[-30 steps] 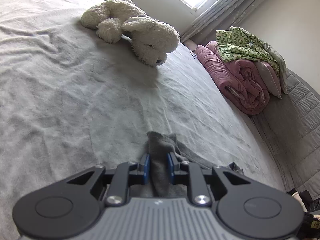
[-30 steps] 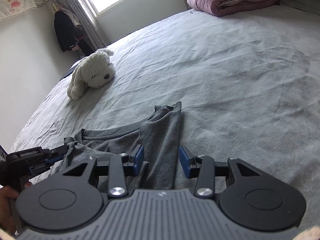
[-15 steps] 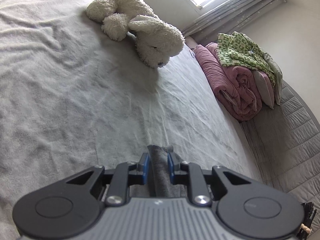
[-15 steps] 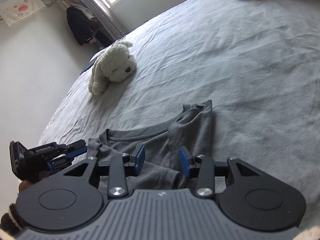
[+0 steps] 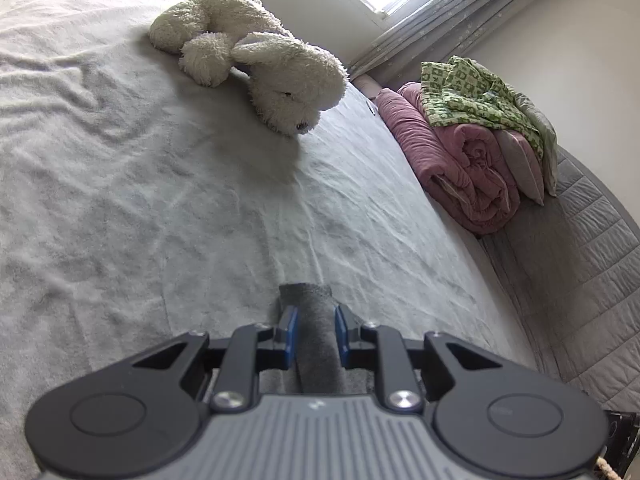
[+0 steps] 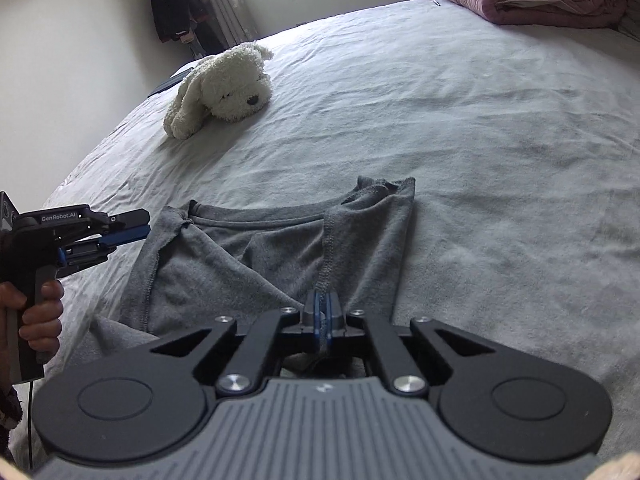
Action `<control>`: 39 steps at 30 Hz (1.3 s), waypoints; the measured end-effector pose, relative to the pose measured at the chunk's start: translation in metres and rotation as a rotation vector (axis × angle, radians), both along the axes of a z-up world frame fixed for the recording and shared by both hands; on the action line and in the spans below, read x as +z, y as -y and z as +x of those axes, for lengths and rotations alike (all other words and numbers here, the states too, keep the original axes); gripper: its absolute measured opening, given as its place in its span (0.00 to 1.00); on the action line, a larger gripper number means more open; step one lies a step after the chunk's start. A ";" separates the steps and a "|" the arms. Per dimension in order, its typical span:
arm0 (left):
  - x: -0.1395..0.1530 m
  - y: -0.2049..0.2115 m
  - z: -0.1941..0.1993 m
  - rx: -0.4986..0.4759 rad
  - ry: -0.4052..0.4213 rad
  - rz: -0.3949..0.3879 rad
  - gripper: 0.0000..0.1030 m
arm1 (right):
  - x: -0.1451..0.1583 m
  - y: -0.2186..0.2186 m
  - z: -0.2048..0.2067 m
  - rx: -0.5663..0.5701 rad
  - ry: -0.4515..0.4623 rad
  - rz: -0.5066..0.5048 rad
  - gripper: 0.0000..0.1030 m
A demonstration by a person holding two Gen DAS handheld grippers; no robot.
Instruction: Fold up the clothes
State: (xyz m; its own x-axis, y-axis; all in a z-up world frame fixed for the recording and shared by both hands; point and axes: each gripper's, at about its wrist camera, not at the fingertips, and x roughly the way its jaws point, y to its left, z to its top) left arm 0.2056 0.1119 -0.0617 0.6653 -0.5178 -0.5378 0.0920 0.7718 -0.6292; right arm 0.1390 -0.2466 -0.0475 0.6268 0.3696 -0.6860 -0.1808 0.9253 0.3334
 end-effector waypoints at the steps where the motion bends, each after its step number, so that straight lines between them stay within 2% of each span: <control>1: -0.002 0.003 0.002 0.001 -0.001 0.027 0.22 | -0.003 -0.001 0.000 0.003 0.008 -0.005 0.04; 4: -0.007 0.007 0.008 -0.008 0.000 0.067 0.23 | 0.000 -0.003 0.002 0.008 0.030 -0.016 0.06; 6: -0.008 0.009 0.012 -0.014 0.009 0.070 0.23 | 0.004 0.000 0.003 -0.001 0.043 -0.011 0.14; 7: -0.008 0.010 0.014 -0.019 0.012 0.072 0.23 | 0.006 0.003 0.004 -0.011 0.053 -0.012 0.18; 10: -0.010 0.013 0.021 -0.036 0.022 0.077 0.22 | 0.010 0.015 0.014 -0.044 0.072 0.024 0.44; 11: -0.011 0.014 0.023 -0.042 0.023 0.078 0.22 | 0.011 0.019 0.019 -0.055 0.074 0.038 0.44; 16: -0.014 0.016 0.035 -0.060 0.014 0.054 0.16 | 0.006 0.028 0.054 -0.092 0.049 0.026 0.44; 19: -0.015 0.018 0.040 -0.068 0.005 0.041 0.13 | -0.001 0.034 0.071 -0.108 0.025 0.054 0.42; 21: -0.015 0.020 0.041 -0.073 -0.004 0.035 0.11 | -0.004 0.035 0.077 -0.107 0.012 0.081 0.24; 23: -0.013 0.021 0.042 -0.067 -0.018 0.020 0.08 | -0.005 0.034 0.079 -0.108 0.002 0.091 0.14; 26: -0.007 0.020 0.039 -0.048 -0.023 -0.001 0.08 | 0.005 0.034 0.072 -0.113 0.022 0.099 0.11; 30: 0.012 0.018 0.027 -0.036 0.012 -0.020 0.08 | 0.027 0.037 0.057 -0.116 0.071 0.135 0.10; 39: 0.066 0.015 -0.029 -0.086 0.136 -0.025 0.07 | 0.082 0.031 0.001 -0.068 0.182 0.151 0.10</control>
